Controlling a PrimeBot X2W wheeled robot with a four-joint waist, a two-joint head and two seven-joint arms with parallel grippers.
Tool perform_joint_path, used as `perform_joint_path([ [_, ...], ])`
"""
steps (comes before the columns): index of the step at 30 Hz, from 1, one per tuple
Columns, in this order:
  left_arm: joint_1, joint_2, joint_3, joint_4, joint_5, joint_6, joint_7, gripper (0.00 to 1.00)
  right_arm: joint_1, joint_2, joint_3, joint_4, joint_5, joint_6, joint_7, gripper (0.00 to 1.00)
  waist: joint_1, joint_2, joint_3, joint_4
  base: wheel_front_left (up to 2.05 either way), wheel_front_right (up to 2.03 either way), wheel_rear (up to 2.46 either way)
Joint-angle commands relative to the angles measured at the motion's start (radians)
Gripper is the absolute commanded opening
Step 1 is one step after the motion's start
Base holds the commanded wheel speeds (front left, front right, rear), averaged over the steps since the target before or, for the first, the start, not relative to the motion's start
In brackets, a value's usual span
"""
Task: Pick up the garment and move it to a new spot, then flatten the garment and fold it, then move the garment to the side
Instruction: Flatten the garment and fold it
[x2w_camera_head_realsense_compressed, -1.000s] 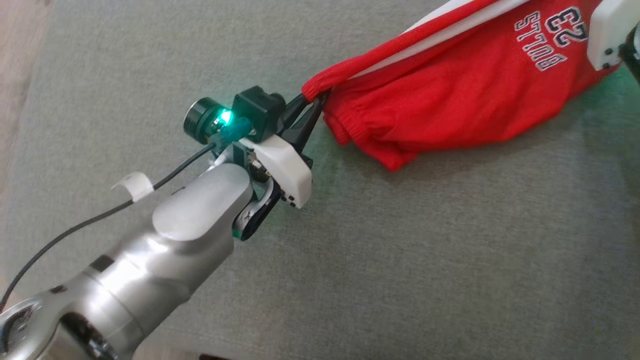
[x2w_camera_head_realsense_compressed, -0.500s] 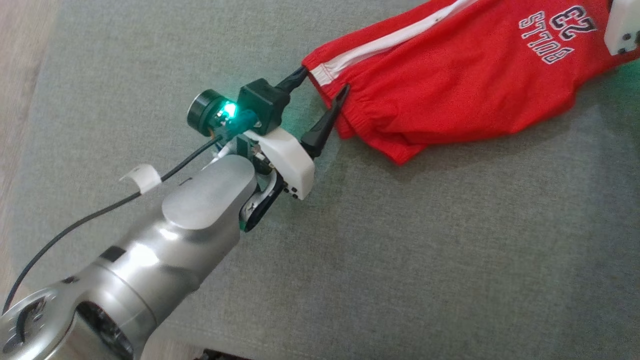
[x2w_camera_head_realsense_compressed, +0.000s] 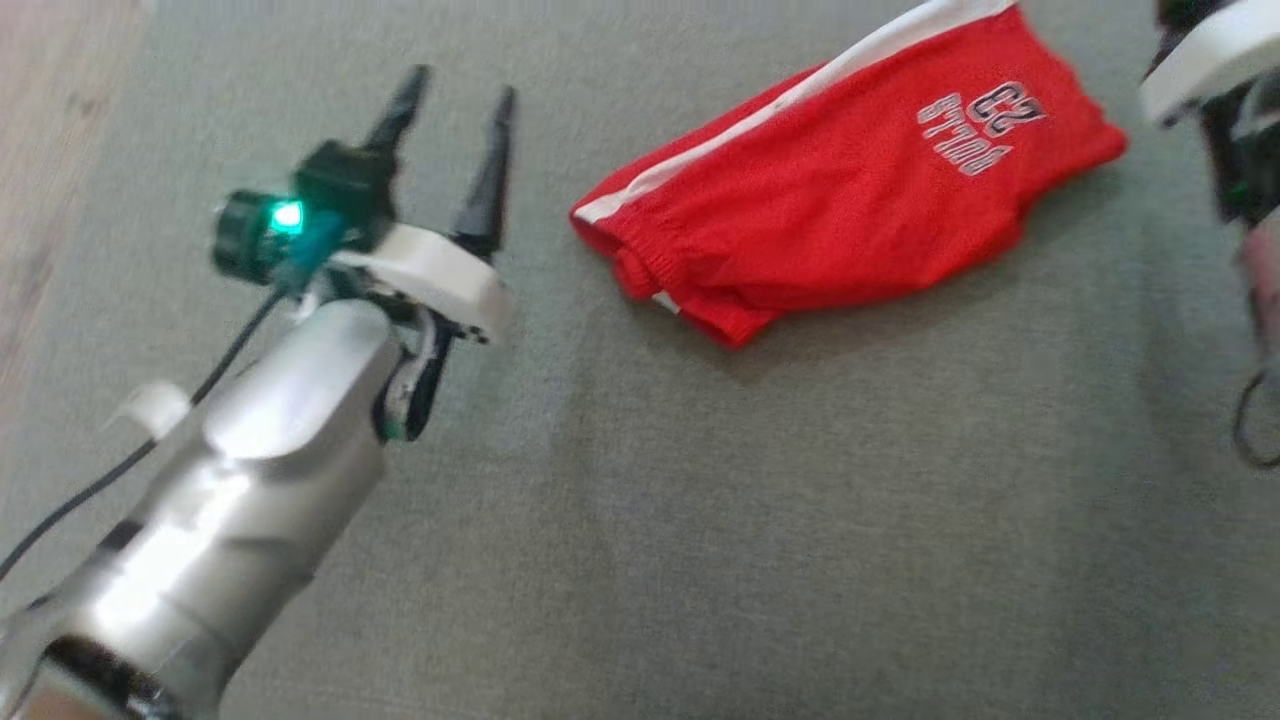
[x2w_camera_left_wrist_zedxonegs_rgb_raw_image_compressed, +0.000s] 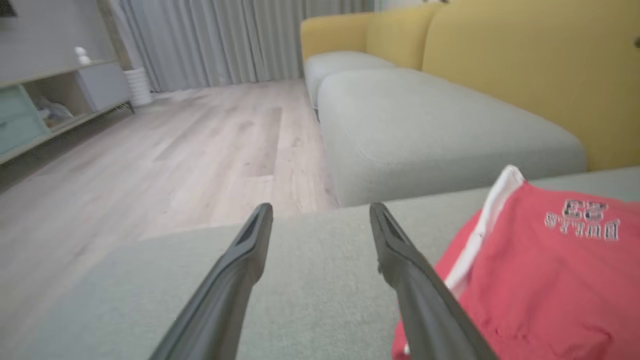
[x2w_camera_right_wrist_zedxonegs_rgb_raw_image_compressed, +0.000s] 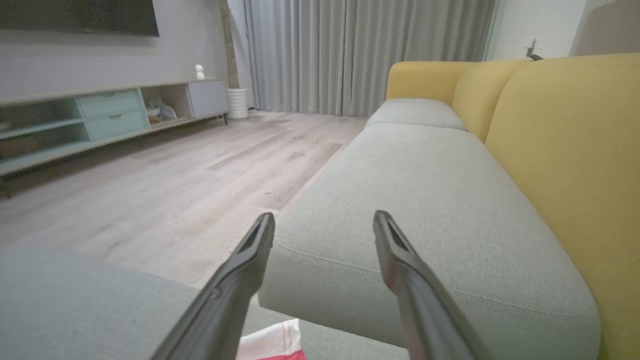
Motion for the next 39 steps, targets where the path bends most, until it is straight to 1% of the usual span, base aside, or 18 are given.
perform_joint_path([
  [1, -0.004, 0.051, 0.08, -0.058, 0.019, 0.032, -0.01, 1.0, 0.044, 0.028, -0.009, -0.052, 0.013, -0.001, -0.021, 1.0, 0.0001, 0.0, -0.055, -0.041, 0.0, 0.0, 0.0],
  [4, 0.08, 0.082, 0.201, -0.182, 0.083, 0.096, -0.01, 1.0, 0.136, 0.064, -0.069, -0.127, 0.031, -0.001, -0.038, 1.0, 0.0001, 0.0, -0.095, -0.063, 0.0, 0.0, 0.0],
  [6, 0.158, 0.09, 0.276, -0.258, 0.129, 0.129, -0.01, 1.0, 0.22, 0.11, -0.134, -0.189, 0.055, -0.001, -0.041, 1.0, 0.0001, 0.0, -0.118, -0.076, 0.0, 0.0, 0.0],
  [8, 0.246, 0.089, 0.335, -0.314, 0.167, 0.148, -0.011, 1.0, 0.313, 0.15, -0.194, -0.28, 0.04, -0.001, -0.042, 1.0, 0.0001, 0.0, -0.136, -0.089, 0.0, 0.0, 0.0],
  [12, 0.404, 0.069, 0.428, -0.382, 0.234, 0.158, -0.011, 1.0, 0.522, 0.245, -0.287, -0.436, -0.045, -0.001, -0.042, 1.0, 0.0001, 0.0, -0.167, -0.112, 0.0, 0.0, 0.0],
  [15, 0.512, 0.036, 0.481, -0.405, 0.276, 0.142, -0.011, 1.0, 0.665, 0.291, -0.31, -0.521, -0.097, -0.001, -0.042, 1.0, 0.0001, 0.0, -0.188, -0.125, 0.0, 0.0, 0.0],
  [19, 0.621, -0.018, 0.535, -0.409, 0.328, 0.105, -0.011, 1.0, 0.81, 0.312, -0.325, -0.606, -0.126, -0.001, -0.043, 1.0, 0.0001, 0.0, -0.204, -0.137, 0.0, 0.0, 0.0],
  [22, 0.672, -0.056, 0.581, -0.402, 0.361, 0.074, -0.011, 1.0, 0.876, 0.315, -0.319, -0.646, -0.115, -0.001, -0.043, 1.0, 0.0001, 0.0, -0.207, -0.143, 0.0, 0.0, 0.0],
  [25, 0.691, -0.086, 0.615, -0.393, 0.395, 0.039, -0.011, 1.0, 0.904, 0.315, -0.312, -0.663, -0.106, -0.001, -0.043, 1.0, 0.0001, 0.0, -0.203, -0.142, 0.0, 0.0, 0.0],
  [28, 0.685, -0.11, 0.636, -0.384, 0.432, 0.003, -0.011, 1.0, 0.898, 0.315, -0.31, -0.677, -0.123, -0.001, -0.033, 1.0, 0.0001, 0.0, -0.183, -0.132, 0.0, 0.0, 0.0],
  [32, 0.655, -0.143, 0.652, -0.372, 0.473, -0.037, -0.011, 1.0, 0.849, 0.315, -0.324, -0.689, -0.174, -0.001, 0.017, 1.0, 0.0001, 0.0, -0.135, -0.099, 0.0, 0.0, 0.0],
  [36, 0.625, -0.173, 0.67, -0.361, 0.498, -0.068, -0.011, 1.0, 0.746, 0.315, -0.359, -0.682, -0.201, -0.001, 0.099, 1.0, 0.0001, 0.0, -0.07, -0.055, 0.0, 0.0, 0.0],
  [39, 0.605, -0.192, 0.675, -0.351, 0.514, -0.089, -0.011, 1.0, 0.644, 0.308, -0.409, -0.644, -0.22, -0.001, 0.17, 1.0, 0.0001, 0.0, -0.025, -0.017, 0.0, 0.0, 0.0],
])
